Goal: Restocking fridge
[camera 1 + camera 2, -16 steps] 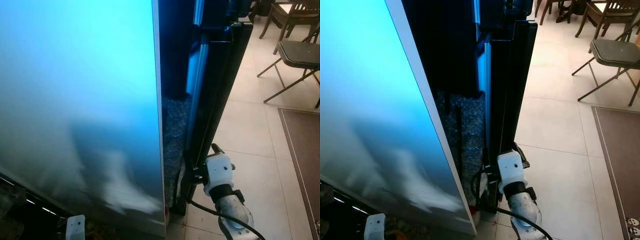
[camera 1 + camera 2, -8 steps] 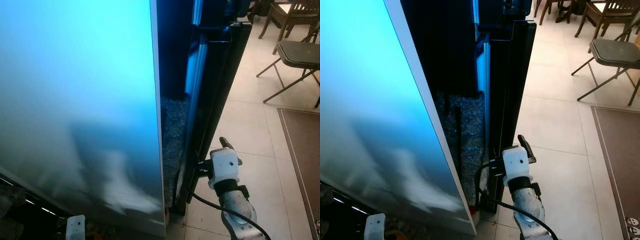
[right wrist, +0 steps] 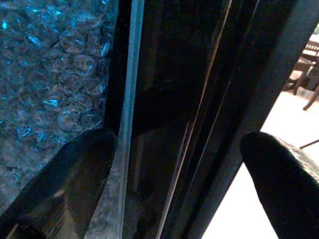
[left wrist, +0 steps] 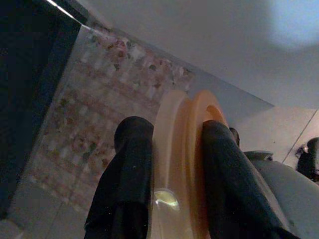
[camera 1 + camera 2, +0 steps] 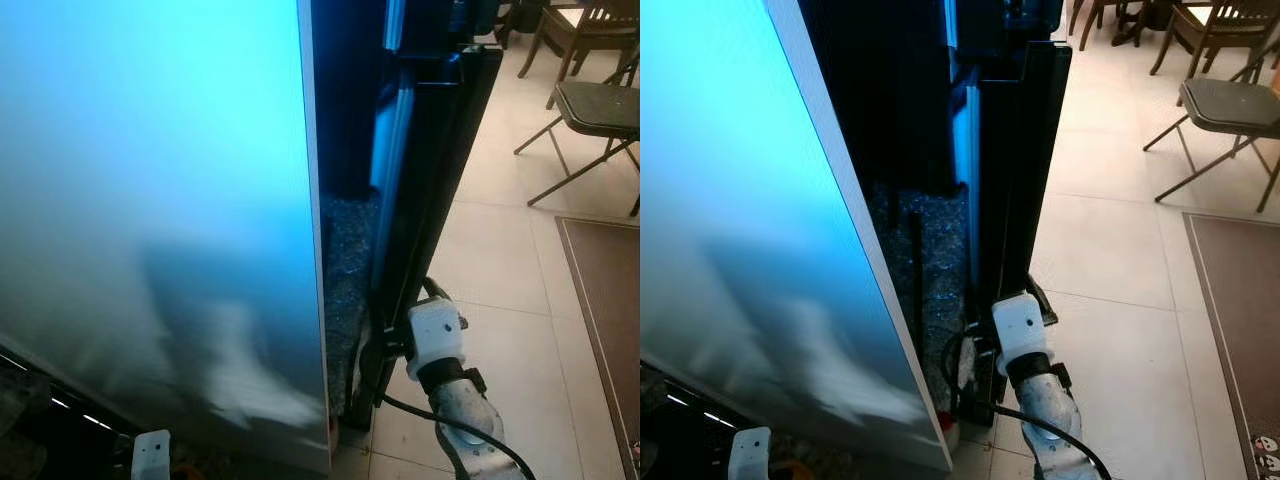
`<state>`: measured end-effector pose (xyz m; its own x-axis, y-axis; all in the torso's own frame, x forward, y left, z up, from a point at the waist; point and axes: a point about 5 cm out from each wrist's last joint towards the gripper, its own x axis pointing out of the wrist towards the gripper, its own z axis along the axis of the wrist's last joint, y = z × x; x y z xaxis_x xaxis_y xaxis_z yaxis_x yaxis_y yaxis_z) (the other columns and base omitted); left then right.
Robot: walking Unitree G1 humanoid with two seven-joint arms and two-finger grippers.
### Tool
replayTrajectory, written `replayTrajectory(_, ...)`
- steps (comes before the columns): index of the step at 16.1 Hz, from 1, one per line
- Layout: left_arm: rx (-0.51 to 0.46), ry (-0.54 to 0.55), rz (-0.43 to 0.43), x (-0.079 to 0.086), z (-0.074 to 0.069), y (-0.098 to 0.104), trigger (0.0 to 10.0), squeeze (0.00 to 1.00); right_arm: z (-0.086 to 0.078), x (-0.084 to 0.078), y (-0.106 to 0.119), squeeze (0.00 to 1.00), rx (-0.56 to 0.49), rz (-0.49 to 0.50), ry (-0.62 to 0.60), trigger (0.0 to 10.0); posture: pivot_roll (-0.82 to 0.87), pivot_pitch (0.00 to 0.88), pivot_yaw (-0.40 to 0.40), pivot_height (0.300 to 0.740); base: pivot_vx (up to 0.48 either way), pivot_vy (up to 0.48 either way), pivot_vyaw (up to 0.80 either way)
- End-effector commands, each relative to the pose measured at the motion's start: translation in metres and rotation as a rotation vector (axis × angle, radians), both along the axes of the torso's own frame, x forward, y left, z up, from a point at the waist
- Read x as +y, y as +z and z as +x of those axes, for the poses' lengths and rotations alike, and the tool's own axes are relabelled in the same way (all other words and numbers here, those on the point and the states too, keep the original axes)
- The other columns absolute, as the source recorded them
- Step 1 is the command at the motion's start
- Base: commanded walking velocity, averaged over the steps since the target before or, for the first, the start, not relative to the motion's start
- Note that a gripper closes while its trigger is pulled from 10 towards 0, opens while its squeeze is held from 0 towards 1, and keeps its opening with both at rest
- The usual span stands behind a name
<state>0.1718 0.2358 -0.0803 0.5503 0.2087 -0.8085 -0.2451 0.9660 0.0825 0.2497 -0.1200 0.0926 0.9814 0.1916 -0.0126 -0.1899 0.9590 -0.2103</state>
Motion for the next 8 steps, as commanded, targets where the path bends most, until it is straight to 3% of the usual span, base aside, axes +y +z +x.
replayTrajectory(1, 0.017, 0.014, 0.002, 0.003, -0.005, -0.002, 10.0, 0.00, -0.001, 0.000, 0.001, 0.00, -0.006, 0.000, -0.005, 10.0, -0.14, 0.058, 0.087, 0.740, 0.000, 0.000, 0.00)
replayTrajectory(8, 0.018, 0.011, 0.002, 0.002, -0.005, -0.002, 10.0, 0.00, 0.003, -0.020, 0.009, 0.00, -0.077, -0.015, -0.144, 10.0, -0.14, 0.056, 0.087, 0.740, 0.000, 0.000, 0.00)
